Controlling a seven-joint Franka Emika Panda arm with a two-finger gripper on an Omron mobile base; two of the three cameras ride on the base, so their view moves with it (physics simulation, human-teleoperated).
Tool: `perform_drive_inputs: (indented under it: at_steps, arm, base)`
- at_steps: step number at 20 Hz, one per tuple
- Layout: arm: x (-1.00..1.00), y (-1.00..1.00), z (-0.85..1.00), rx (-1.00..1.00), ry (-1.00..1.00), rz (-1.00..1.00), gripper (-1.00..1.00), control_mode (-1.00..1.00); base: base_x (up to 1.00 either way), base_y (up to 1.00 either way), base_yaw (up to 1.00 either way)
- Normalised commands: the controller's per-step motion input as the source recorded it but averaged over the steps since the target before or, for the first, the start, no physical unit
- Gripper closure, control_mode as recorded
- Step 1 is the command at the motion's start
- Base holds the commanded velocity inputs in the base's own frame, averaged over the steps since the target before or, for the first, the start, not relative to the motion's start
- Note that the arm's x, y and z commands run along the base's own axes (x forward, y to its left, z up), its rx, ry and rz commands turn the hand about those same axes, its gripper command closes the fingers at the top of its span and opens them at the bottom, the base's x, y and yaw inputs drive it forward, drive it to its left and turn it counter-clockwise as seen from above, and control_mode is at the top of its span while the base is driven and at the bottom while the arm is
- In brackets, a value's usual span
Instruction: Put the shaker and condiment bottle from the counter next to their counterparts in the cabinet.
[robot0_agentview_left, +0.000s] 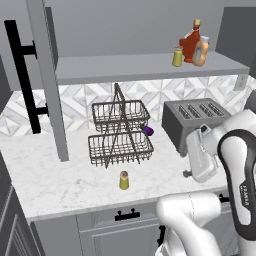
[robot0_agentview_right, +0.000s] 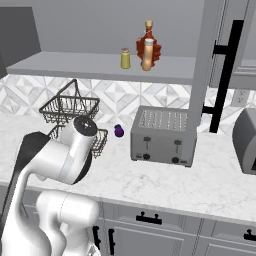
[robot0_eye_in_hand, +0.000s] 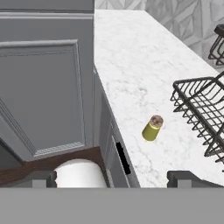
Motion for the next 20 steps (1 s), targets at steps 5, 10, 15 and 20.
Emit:
perform_drive_inputs:
  at_steps: [5,10,15,20]
  arm:
    - [0.0,0.34,-0.67,0.0,-0.17,0.06,-1.0,-1.0]
    - [0.0,0.29,-0.65,0.01,-0.15,0.05,-1.0,-1.0]
    - [0.13,0.29,-0.58,0.04,-0.02,0.03,-1.0,-1.0]
    - [0.21,0.27,-0.33,0.1,0.0,0.0,-1.0,-1.0]
  base:
    - [0.0,0.0,0.0]
    - [0.0,0.0,0.0]
    - [0.0,0.0,0.0]
    - [0.0,0.0,0.0]
